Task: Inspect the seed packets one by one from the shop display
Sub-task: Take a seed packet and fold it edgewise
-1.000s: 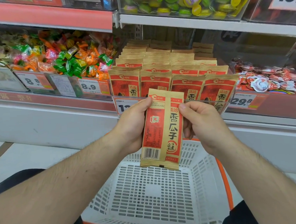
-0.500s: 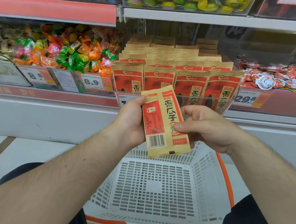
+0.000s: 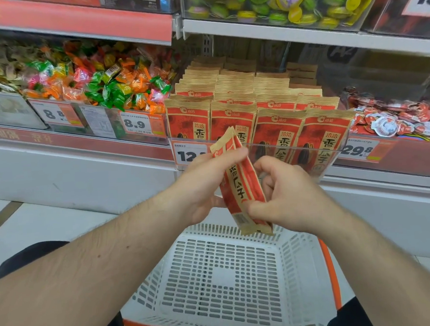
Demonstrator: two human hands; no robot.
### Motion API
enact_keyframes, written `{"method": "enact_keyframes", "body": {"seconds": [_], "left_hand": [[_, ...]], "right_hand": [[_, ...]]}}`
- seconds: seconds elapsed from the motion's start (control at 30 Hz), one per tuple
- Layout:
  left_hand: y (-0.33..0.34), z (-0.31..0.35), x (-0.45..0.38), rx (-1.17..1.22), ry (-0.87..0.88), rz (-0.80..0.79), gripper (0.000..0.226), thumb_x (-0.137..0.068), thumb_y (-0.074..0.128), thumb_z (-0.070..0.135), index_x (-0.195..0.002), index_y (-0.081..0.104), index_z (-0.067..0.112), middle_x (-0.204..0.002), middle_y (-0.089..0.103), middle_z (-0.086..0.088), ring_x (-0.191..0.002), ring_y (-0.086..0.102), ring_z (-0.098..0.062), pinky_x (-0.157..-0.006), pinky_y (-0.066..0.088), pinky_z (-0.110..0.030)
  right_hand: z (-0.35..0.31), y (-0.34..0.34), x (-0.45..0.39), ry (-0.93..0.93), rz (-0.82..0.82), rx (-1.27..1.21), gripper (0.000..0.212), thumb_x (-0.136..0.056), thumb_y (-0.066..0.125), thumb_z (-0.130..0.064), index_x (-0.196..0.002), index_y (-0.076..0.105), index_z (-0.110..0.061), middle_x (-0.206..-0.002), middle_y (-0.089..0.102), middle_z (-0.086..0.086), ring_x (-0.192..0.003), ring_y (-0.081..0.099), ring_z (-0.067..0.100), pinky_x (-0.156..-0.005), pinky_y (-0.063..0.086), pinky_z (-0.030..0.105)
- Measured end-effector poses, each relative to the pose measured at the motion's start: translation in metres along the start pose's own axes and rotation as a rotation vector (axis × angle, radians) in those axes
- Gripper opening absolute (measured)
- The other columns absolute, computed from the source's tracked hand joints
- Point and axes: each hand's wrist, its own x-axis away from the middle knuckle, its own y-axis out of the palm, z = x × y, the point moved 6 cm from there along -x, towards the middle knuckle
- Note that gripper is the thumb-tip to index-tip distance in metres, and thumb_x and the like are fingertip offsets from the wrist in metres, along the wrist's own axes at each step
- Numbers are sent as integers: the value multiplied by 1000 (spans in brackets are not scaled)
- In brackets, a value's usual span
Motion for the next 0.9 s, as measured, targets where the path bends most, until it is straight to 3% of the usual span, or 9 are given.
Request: {"method": "enact_keyframes", "body": {"seconds": [0.07, 0.13, 0.2, 0.27, 0.33, 0.47, 0.53, 0.77, 0.9], "left_hand": [[0, 0, -1, -10, 26, -33, 6, -90, 68, 21, -92, 65, 17, -74, 70, 1, -75, 68, -16, -81, 55, -51], [1, 1, -1, -64, 57, -91, 14, -81, 72, 15, -93, 65, 14, -78, 68, -1, -80, 65, -19, -84, 52, -52], [6, 2, 2, -131, 74, -160, 35, -70, 71, 16, -104, 66, 12, -85, 66, -3, -84, 65, -22, -85, 49, -52], [13, 1, 4, -152, 97, -235, 41, -67, 68, 13, -107, 66, 15, -89, 65, -3, -84, 64, -22, -83, 48, -50], [15, 0, 5, -111, 97, -297, 42, -66, 65, 10, -108, 66, 14, -87, 65, -5, -84, 64, -22, -81, 48, -47], [26, 0, 9, 18, 69, -570, 31, -59, 59, 11, -88, 69, 8, -78, 67, -16, -81, 65, -33, -84, 44, -48], [30, -2, 10, 30, 50, -629, 27, -58, 60, 18, -78, 70, 3, -79, 67, -22, -81, 64, -35, -84, 46, -46], [32, -6, 7, 13, 37, -626, 27, -58, 62, 19, -77, 68, 1, -79, 68, -22, -82, 63, -36, -91, 39, -53], [22, -7, 2, 24, -13, -449, 35, -57, 62, 15, -91, 64, 4, -80, 65, -17, -83, 62, -31, -83, 46, -51]], "right_hand": [[0, 4, 1, -23, -93, -28, 30, -73, 80, -32, -93, 57, -28, -55, 61, -5, -48, 56, 9, -52, 49, 32], [0, 1, 0, -28, -109, -166, 17, -84, 73, -31, -89, 62, -20, -61, 65, 3, -51, 59, 13, -51, 49, 33], [3, -6, -2, -38, -27, -272, 17, -91, 64, -32, -79, 63, -20, -66, 67, 8, -50, 60, 15, -51, 46, 28], [4, -9, -2, -53, 58, -265, 24, -93, 57, -34, -73, 61, -22, -65, 65, 3, -50, 60, 16, -52, 45, 28], [2, -8, -2, -65, 94, -250, 27, -98, 53, -24, -72, 58, -17, -60, 62, -2, -49, 59, 15, -53, 45, 29], [-1, -2, -3, -49, 45, -419, 26, -101, 47, -10, -79, 57, 0, -58, 59, 5, -45, 52, 18, -49, 42, 28], [-3, -1, -3, -24, 14, -529, 25, -101, 45, -6, -79, 54, 3, -56, 57, 7, -42, 49, 18, -47, 39, 29], [-1, -1, -3, -13, 10, -555, 27, -101, 45, -6, -76, 54, -2, -55, 56, 6, -42, 47, 17, -47, 37, 29], [-1, -4, -1, -33, -28, -415, 33, -100, 51, -17, -70, 58, -7, -57, 58, 3, -47, 53, 16, -50, 41, 25]]}}
